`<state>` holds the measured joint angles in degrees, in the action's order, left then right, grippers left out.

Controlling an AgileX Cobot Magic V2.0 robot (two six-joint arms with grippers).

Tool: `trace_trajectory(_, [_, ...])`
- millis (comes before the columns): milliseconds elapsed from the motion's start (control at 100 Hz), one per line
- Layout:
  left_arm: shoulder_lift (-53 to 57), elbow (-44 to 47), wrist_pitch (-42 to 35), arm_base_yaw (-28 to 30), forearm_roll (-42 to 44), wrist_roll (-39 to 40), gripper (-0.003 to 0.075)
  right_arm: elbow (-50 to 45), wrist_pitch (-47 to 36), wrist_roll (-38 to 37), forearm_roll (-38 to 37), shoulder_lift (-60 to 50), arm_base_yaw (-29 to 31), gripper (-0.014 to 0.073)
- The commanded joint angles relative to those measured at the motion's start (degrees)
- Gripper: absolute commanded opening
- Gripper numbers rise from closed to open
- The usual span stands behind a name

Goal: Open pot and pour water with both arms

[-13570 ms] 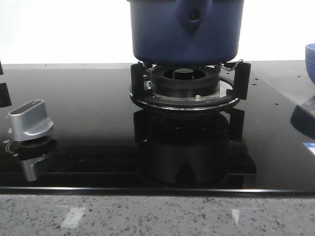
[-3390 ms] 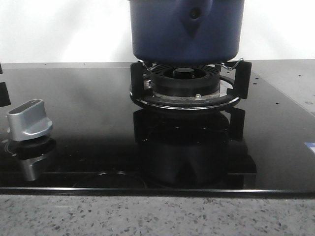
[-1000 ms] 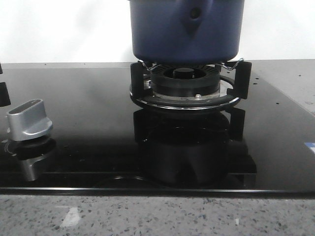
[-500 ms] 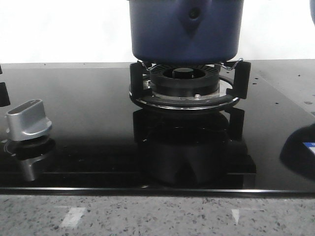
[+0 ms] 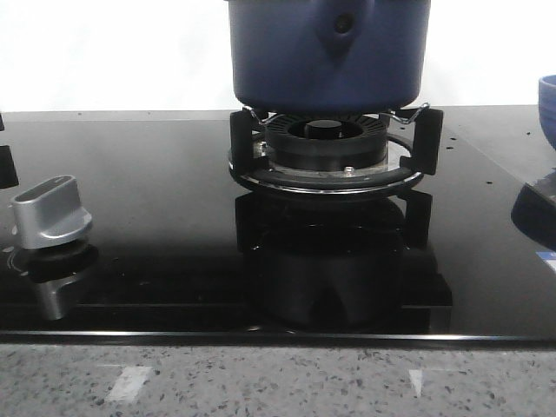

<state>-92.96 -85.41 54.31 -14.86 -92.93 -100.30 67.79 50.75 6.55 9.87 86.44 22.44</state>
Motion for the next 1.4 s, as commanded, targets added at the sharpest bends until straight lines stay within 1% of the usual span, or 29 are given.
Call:
trace_trajectory(0, [2.64, -2.33, 0.85, -0.52, -5.68, 0.50, 0.0321, 1.17, -2.34, 0.27, 0.87, -1.64, 0.38, 0.0067])
trace_trajectory(30, [2.64, -2.33, 0.85, -0.52, -5.68, 0.50, 0.0321, 1.17, -2.34, 0.27, 0.87, -1.64, 0.38, 0.0121])
trace_trajectory(80, [2.64, -2.33, 0.85, -0.52, -5.68, 0.50, 0.0321, 1.17, -2.09, 0.27, 0.87, -1.64, 0.38, 0.0243])
trace_trajectory(150, [2.64, -2.33, 0.85, -0.52, -5.68, 0.50, 0.0321, 1.17, -1.93, 0.27, 0.87, -1.75, 0.38, 0.0372])
trace_trajectory(200, [2.64, -2.33, 0.85, -0.52, -5.68, 0.50, 0.0321, 1.55, -1.36, 0.27, 0.87, -1.99, 0.38, 0.0423])
trace_trajectory(230, [2.64, -2.33, 0.85, -0.52, -5.68, 0.50, 0.0321, 2.16, -0.90, 0.27, 0.87, -2.30, 0.38, 0.0437])
trace_trajectory(380, [2.56, -2.33, 0.85, -1.03, -5.68, 0.50, 0.0321, 5.58, 1.73, 0.27, 0.87, -4.91, 0.38, 0.0435])
trace_trajectory(510, [1.57, -2.33, 0.85, -3.04, -5.68, 0.50, 0.0321, 8.11, 3.55, 0.27, 2.34, -8.20, 0.38, 0.0435])
trace_trajectory(710, [-1.22, -2.33, -0.34, -6.59, -5.81, 0.50, 0.0321, 8.22, 3.64, 0.38, 6.75, -13.05, 0.38, 0.0435])
trace_trajectory(910, [-4.02, -2.33, -1.25, -8.42, -5.81, 0.50, 0.0321, 8.22, 4.42, 0.38, 6.86, -15.13, 0.38, 0.0435])
trace_trajectory(1390, [-7.99, -2.33, -1.40, -8.53, -3.38, 0.50, 0.0321, 8.22, 4.93, 0.38, 6.99, -15.35, 0.38, 0.0435])
